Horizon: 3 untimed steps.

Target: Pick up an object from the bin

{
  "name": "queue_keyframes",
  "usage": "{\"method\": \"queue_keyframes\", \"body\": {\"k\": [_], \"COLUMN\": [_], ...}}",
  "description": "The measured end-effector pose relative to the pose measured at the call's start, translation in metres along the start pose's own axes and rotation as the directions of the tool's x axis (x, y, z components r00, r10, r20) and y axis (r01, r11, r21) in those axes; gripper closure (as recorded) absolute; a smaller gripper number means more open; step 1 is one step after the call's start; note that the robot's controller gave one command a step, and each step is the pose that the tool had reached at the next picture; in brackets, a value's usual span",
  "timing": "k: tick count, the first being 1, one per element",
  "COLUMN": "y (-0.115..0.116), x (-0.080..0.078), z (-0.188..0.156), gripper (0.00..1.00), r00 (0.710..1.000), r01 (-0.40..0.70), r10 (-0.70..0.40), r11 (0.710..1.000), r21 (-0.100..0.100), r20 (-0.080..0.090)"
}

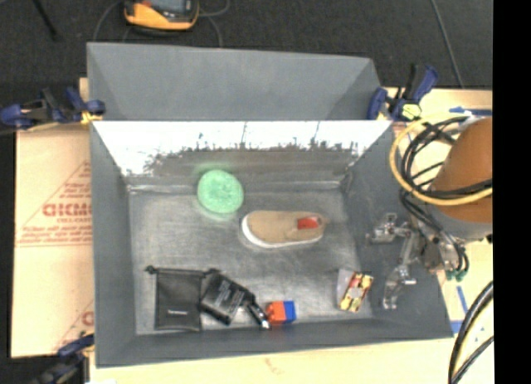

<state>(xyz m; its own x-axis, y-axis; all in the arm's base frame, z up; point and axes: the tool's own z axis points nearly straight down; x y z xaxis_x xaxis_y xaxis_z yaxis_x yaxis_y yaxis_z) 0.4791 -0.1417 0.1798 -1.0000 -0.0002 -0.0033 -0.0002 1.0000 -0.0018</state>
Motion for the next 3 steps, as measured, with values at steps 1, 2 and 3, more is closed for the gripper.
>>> {"method": "queue_keyframes", "body": {"k": [1, 2, 3], "y": [-0.002, -0.002, -0.014], "x": [-0.010, -0.010, -0.003], "z": [0.102, 0.103, -0.043], "gripper": [1.00, 1.00, 1.00], "r00": [1.000, 1.000, 0.999], "r01": [0.011, 0.013, 0.044], "r10": [-0.011, -0.013, -0.044], "r11": [1.000, 1.000, 0.999], "r21": [0.002, 0.002, 0.000], "r20": [0.004, 0.004, 0.000]}}
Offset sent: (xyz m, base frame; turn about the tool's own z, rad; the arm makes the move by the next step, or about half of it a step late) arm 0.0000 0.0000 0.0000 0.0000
